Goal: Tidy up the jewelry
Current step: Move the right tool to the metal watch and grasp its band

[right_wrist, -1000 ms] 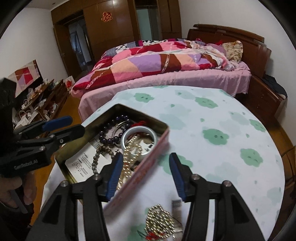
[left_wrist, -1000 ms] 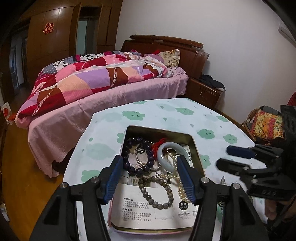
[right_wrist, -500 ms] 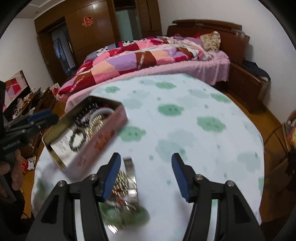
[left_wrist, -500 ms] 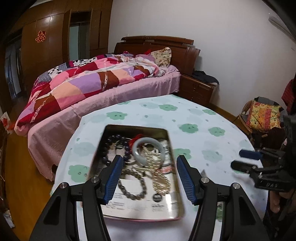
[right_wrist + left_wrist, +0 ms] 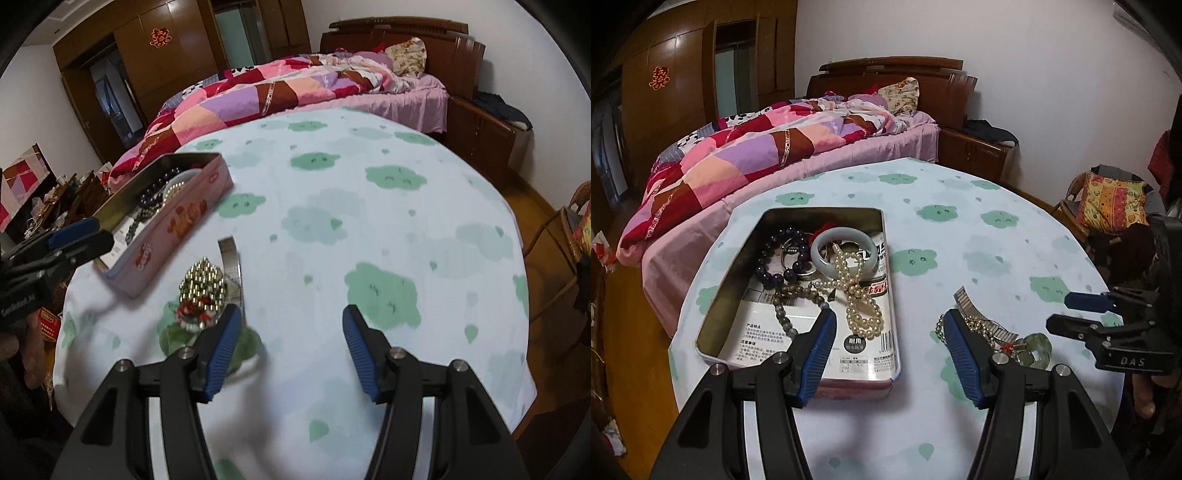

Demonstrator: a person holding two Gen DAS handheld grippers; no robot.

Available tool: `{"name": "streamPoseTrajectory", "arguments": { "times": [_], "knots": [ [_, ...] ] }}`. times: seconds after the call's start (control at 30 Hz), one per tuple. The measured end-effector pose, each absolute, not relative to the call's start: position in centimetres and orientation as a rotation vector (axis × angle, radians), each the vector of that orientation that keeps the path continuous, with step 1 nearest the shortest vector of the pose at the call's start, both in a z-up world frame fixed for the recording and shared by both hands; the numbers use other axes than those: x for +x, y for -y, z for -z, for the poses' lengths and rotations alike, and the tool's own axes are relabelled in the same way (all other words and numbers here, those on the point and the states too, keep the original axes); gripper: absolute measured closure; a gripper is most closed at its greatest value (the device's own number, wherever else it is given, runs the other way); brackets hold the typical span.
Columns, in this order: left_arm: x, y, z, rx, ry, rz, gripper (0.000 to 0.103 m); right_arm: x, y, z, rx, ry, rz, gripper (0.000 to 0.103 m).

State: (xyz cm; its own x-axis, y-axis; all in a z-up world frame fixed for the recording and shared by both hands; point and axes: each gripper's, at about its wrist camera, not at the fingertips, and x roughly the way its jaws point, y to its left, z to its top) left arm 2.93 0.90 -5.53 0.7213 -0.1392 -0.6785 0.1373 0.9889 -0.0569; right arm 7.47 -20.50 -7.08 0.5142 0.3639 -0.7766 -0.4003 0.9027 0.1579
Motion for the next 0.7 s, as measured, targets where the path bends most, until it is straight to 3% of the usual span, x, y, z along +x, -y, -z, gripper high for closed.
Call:
{"name": "streamPoseTrajectory", "arguments": {
  "times": [0.6,0.7],
  "knots": [
    [2.8,-0.2,6.5,0.009,-0.758,0.128,0.042,7.9,18.4,7.3,-0.126,-0.918,-0.466,0.043],
    [2.8,-0.4,6.4,-0.001,-0.753,0.12,0.042,9.2,16.8,7.6,-0.172,-0.928,-0.471,0.047]
  ]
}}
